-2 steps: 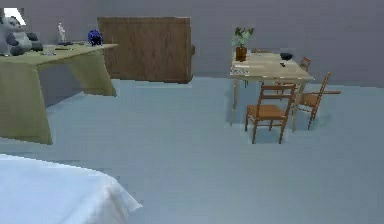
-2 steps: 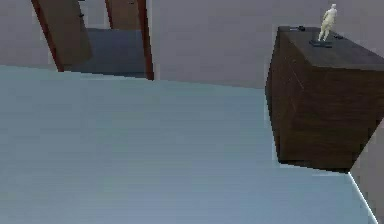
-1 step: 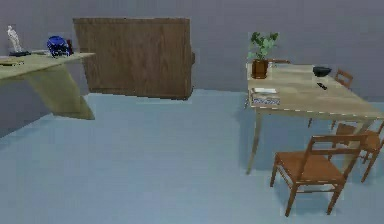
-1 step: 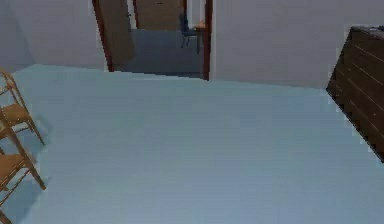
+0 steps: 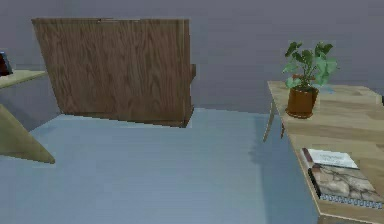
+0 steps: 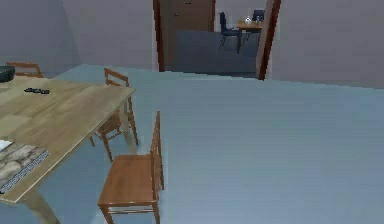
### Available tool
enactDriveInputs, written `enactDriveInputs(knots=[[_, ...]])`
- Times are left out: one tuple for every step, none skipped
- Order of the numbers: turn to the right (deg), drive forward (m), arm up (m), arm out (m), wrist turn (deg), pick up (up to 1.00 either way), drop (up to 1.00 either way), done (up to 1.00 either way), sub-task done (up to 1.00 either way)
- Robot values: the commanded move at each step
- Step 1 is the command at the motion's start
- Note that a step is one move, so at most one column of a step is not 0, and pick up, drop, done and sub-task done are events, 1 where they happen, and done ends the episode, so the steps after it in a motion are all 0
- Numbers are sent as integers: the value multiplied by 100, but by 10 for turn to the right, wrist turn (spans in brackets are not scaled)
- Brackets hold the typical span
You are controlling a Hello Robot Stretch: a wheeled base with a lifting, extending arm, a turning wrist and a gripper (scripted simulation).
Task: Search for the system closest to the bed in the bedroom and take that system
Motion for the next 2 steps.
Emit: enactDriveInputs(knots=[[60,0,0,0,0,0,0,0,0],[0,55,0,0,0,0,0,0,0]])
